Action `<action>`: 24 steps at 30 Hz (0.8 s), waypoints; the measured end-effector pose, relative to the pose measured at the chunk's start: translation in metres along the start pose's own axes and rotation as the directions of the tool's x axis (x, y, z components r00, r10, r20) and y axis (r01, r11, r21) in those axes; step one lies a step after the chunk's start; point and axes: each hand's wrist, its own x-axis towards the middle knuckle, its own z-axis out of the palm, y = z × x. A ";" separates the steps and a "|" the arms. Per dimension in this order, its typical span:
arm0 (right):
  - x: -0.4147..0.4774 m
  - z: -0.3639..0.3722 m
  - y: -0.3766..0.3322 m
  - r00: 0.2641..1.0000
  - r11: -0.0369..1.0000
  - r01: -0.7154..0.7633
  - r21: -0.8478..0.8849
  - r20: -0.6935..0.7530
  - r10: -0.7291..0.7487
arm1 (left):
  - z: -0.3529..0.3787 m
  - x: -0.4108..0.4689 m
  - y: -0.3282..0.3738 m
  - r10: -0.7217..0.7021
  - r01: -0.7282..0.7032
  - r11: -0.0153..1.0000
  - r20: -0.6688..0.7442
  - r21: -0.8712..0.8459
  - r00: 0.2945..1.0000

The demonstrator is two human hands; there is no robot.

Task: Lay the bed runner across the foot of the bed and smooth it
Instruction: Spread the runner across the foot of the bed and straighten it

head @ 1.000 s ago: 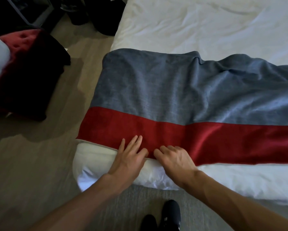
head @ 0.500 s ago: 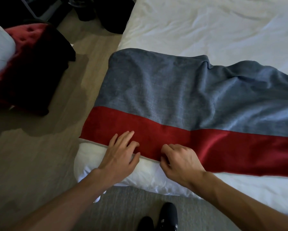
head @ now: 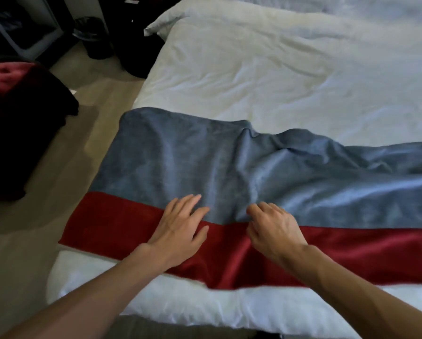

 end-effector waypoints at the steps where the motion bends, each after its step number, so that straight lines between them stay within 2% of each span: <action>1: 0.004 -0.001 0.015 1.000 1.000 -0.020 -0.014 0.011 0.020 | 0.005 0.013 0.008 0.005 -0.005 1.000 0.000 -0.006 1.000; 4: 0.015 -0.001 0.062 0.998 0.998 -0.060 -0.022 0.012 0.060 | 0.025 0.058 0.034 -0.005 0.005 1.000 0.027 -0.007 1.000; 10: 0.043 -0.005 0.158 0.999 0.998 -0.039 -0.046 0.036 0.040 | 0.060 0.149 0.090 -0.094 0.092 0.995 0.068 0.023 0.993; 17: 0.088 -0.009 0.237 0.997 0.997 -0.071 -0.040 0.036 0.073 | 0.082 0.222 0.119 -0.106 0.100 0.994 0.121 0.048 0.987; 19: 0.106 -0.010 0.253 0.995 0.995 -0.098 0.018 0.004 0.098 | 0.085 0.238 0.120 -0.113 0.105 0.993 0.133 0.061 0.985; 22: 0.141 -0.012 0.279 0.979 0.965 -0.169 0.201 -0.076 0.187 | 0.090 0.263 0.115 -0.080 0.063 0.991 0.140 0.121 0.987; 24: 0.165 -0.012 0.295 0.968 0.924 -0.235 0.302 -0.013 0.251 | 0.093 0.280 0.109 -0.073 0.056 0.991 0.144 0.122 0.987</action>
